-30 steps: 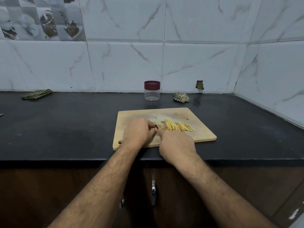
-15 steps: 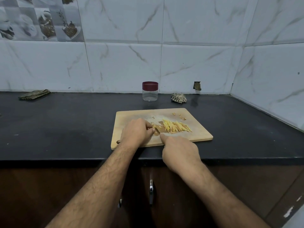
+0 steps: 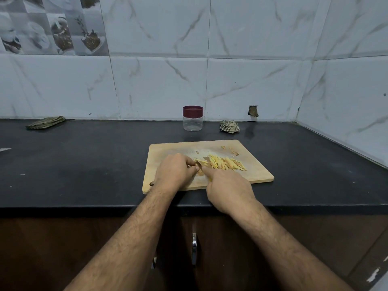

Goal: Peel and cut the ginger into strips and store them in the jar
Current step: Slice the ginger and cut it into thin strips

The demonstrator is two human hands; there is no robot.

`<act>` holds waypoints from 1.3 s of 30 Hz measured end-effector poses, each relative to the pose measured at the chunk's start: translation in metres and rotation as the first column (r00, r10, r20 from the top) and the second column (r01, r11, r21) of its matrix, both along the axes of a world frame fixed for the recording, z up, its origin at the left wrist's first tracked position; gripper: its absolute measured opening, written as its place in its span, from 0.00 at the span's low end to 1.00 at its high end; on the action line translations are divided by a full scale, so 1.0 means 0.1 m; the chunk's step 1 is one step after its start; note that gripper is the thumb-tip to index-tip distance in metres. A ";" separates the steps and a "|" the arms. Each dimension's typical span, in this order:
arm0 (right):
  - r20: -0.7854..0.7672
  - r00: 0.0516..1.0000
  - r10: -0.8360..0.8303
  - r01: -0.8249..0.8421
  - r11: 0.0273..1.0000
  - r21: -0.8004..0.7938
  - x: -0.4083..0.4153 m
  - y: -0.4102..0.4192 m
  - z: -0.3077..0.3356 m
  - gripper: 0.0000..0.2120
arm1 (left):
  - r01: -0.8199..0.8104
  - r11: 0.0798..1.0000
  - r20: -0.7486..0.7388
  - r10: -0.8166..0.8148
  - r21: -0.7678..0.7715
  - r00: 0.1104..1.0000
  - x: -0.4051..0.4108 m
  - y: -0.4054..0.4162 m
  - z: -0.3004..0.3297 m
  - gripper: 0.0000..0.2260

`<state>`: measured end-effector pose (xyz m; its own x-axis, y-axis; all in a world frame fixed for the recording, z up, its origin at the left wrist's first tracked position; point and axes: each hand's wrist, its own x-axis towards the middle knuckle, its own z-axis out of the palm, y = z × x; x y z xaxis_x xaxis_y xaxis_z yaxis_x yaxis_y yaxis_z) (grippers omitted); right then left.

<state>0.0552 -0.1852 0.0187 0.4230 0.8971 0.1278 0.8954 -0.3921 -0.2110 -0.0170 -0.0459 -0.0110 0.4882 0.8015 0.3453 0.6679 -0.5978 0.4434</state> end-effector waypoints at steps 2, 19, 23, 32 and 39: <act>0.000 1.000 0.010 -0.010 1.000 -0.006 0.01 0.01 0.00 0.28 | 0.003 1.000 -0.006 -0.003 -0.007 1.000 0.00 0.01 0.00 0.10; 0.002 0.999 0.036 -0.036 0.997 -0.063 0.08 0.13 0.06 0.28 | 0.008 1.000 -0.005 -0.008 -0.021 1.000 0.01 0.05 -0.03 0.08; 0.047 0.996 0.070 -0.065 0.994 -0.090 0.06 0.02 0.01 0.30 | 0.005 0.999 -0.006 -0.005 -0.032 1.000 0.02 0.06 -0.03 0.08; 0.072 0.995 0.075 -0.069 0.994 -0.080 0.09 -0.23 -0.02 0.27 | -0.033 0.996 0.006 0.034 -0.085 0.999 0.05 0.10 0.03 0.06; 0.042 0.998 0.045 -0.042 0.997 -0.067 0.13 -0.14 0.05 0.28 | -0.098 0.992 0.011 0.099 -0.082 0.995 0.10 0.14 0.02 0.08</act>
<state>0.0681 -0.1997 0.0237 0.3784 0.9217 0.0849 0.9198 -0.3641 -0.1465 -0.0069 -0.0318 -0.0090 0.4004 0.8713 0.2839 0.7146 -0.4908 0.4985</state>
